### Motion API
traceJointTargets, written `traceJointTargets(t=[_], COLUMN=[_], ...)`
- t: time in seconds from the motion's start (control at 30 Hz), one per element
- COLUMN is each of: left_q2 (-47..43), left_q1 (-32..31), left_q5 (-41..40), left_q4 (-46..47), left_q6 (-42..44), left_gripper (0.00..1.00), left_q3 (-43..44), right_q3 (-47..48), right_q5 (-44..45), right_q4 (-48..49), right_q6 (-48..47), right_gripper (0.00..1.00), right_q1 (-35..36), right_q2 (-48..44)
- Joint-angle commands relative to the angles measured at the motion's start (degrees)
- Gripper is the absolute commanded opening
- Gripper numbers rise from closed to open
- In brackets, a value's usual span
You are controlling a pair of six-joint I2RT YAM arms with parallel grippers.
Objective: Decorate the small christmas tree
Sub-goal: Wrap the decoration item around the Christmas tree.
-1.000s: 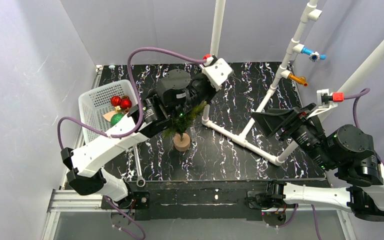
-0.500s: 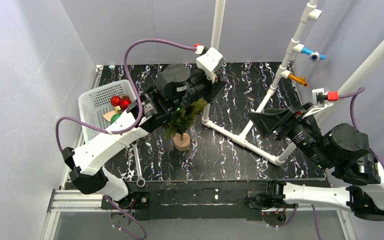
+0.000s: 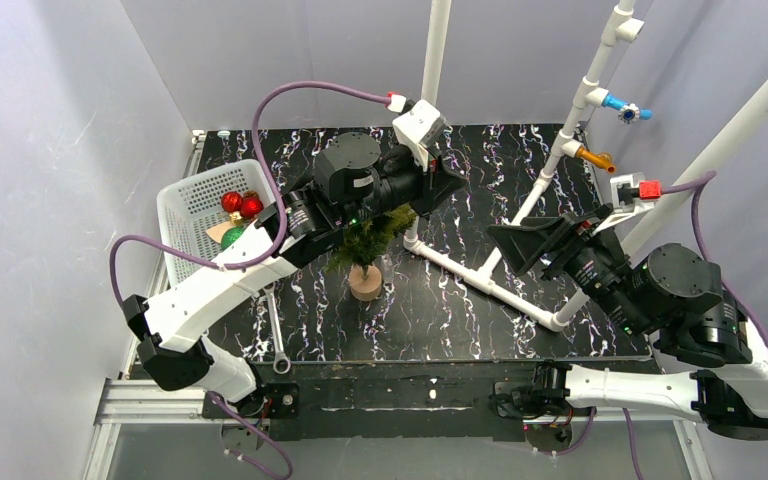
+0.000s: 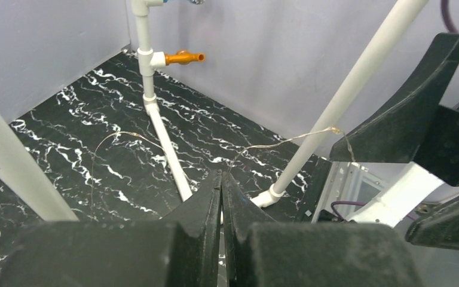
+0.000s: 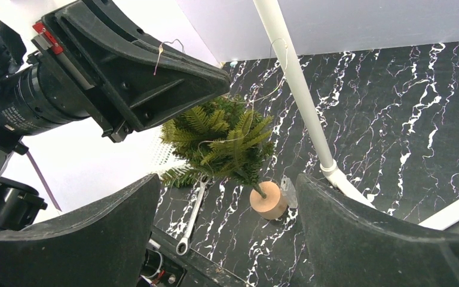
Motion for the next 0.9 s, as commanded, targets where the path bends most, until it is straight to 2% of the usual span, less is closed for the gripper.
traceJointTargets(t=[0.0, 0.23, 0.4, 0.53, 0.87], left_q2=[-3.07, -2.54, -3.20, -4.13, -4.31], left_q1=[0.02, 0.09, 0.00, 0.05, 0.02], left_q5=[2.48, 2.12, 1.67, 1.48, 1.56], left_q4=[6.15, 6.58, 6.02, 5.59, 6.23], left_q6=[-2.53, -2.07, -1.09, -0.42, -0.60], left_gripper=[0.00, 0.00, 0.00, 0.00, 0.00], left_q3=[0.27, 0.20, -0.32, -0.80, -1.69], right_q3=[-0.72, -8.49, -17.14, -24.86, -26.50], right_q5=[0.66, -7.63, -14.40, -15.00, -12.20], right_q4=[2.43, 8.19, 21.50, 34.03, 40.77], right_q6=[0.67, 2.85, -0.14, -2.01, -0.63], right_gripper=[0.92, 0.91, 0.88, 0.86, 0.83], right_q1=[0.06, 0.04, 0.15, 0.15, 0.19], right_q2=[-0.43, 2.90, 5.21, 4.25, 9.57])
